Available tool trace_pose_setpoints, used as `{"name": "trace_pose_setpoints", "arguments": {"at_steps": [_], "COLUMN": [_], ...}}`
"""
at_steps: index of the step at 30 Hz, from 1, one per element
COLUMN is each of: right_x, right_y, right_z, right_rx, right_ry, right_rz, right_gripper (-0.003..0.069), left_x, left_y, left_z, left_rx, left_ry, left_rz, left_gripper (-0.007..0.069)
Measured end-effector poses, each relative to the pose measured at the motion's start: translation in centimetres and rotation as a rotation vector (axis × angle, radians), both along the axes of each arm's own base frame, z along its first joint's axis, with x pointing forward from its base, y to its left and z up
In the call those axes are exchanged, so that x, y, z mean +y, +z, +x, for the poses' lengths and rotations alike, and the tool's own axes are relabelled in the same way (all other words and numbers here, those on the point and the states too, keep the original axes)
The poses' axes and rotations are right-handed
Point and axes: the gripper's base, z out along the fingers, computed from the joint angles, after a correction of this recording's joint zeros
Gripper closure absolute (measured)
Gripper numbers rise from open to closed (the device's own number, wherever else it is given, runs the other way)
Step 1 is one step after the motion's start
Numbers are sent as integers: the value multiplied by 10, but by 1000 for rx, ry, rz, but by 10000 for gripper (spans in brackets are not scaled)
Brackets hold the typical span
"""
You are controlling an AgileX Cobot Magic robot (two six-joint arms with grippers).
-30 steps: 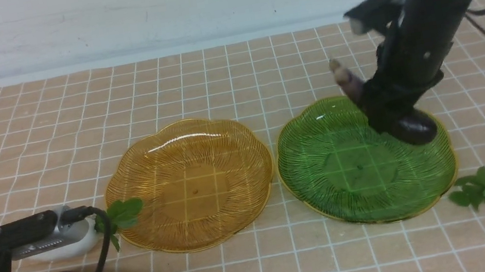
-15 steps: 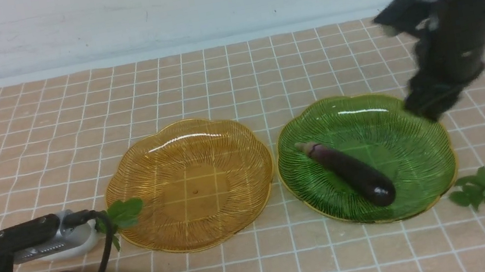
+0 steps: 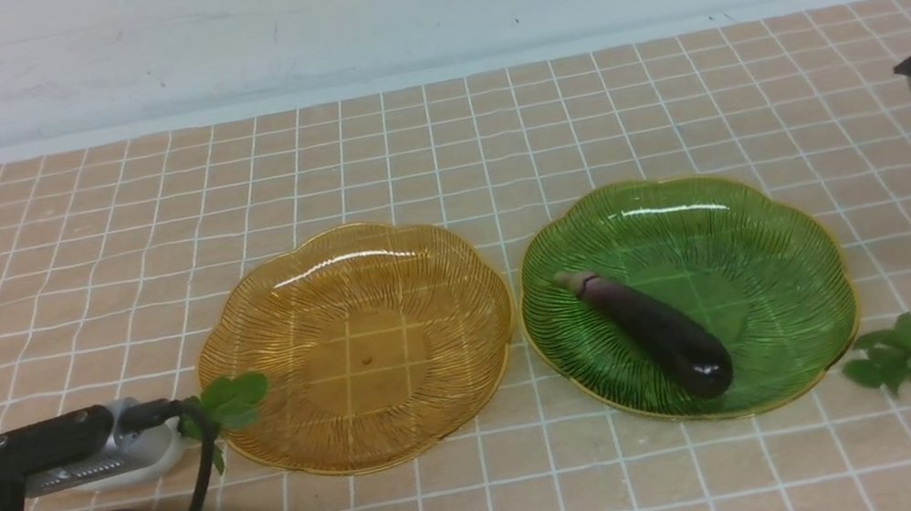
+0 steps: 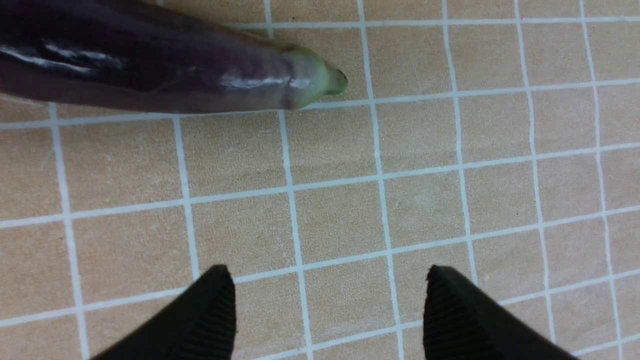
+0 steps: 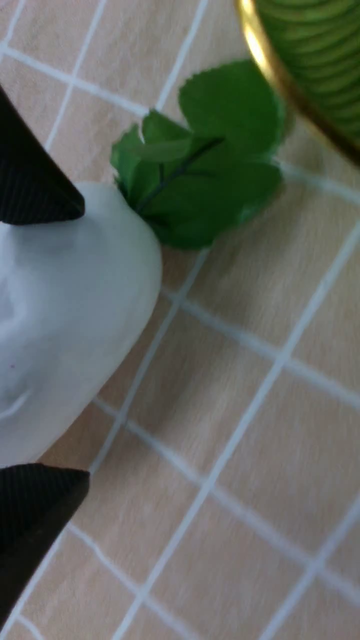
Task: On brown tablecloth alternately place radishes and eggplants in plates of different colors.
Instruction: 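Place the white radish onto the plate beside the other radish with the right gripper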
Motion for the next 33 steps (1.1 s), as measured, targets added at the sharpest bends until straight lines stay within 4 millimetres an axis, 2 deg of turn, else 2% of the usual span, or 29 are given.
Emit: {"name": "trace_pose_setpoints", "arguments": {"at_steps": [9,14,22,25,28,33], "right_x": [7,0,-1,-1,-1,-1], "right_y": [-19,-38,-30,-27,-27,-26], "right_z": [-1,6,6,6,6,6], "right_rx": [122,94,51,41,37,30], "right_ry": [-8,8,-87,-107,-135,-179], "right_rz": [33,-26,-40,-41,-44,-47], "right_gripper": [64,82,113,152,235,243], "left_x": [0,0,0,0,0,0], "left_y": [0,0,0,0,0,0], "left_z": [0,0,0,0,0,0], "left_rx": [-1,-1,0,0,0,3], "left_ry": [0,0,-1,-1,-1,-2], "left_rz": [1,1,1,1,1,1], "left_gripper": [162,162,162,162,162,162]}}
